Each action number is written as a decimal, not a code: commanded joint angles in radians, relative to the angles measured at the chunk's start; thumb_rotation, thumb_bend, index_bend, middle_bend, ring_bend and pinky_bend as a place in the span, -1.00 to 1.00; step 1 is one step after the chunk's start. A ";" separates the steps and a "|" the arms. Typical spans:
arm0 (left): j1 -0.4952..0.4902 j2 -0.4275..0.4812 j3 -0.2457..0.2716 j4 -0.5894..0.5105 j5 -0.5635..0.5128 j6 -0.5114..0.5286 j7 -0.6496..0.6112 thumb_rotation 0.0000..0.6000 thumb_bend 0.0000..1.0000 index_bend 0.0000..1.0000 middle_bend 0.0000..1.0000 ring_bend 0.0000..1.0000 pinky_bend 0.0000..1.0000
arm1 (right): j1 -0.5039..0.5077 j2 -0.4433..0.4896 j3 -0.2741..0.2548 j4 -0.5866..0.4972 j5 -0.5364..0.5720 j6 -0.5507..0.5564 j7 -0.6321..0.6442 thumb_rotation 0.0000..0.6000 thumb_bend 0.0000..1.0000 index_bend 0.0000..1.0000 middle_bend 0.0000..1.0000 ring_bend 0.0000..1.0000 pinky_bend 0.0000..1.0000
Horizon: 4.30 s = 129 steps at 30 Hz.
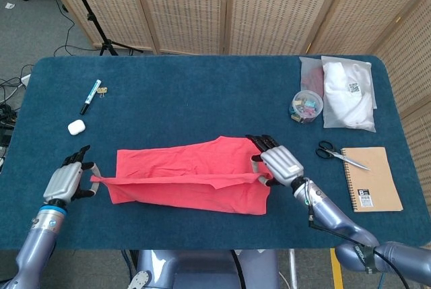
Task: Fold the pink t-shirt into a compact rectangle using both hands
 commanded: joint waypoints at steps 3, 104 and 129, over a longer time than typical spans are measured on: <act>-0.063 -0.056 -0.034 0.053 -0.109 0.002 0.060 1.00 0.04 0.49 -1.00 -1.00 -1.00 | 0.041 -0.048 0.040 0.067 0.073 -0.054 -0.012 1.00 -0.02 0.31 -1.00 -1.00 -1.00; -0.143 -0.080 -0.010 0.258 -0.003 -0.048 0.032 1.00 -0.28 -1.00 -1.00 -1.00 -1.00 | -0.213 0.217 -0.046 -0.199 0.016 0.352 -0.039 1.00 -1.00 -1.00 -1.00 -1.00 -1.00; -0.292 -0.217 -0.043 0.462 -0.289 -0.194 0.097 1.00 -0.28 -0.78 -1.00 -1.00 -1.00 | -0.412 0.276 -0.120 -0.172 -0.205 0.520 0.122 1.00 -1.00 -1.00 -1.00 -1.00 -1.00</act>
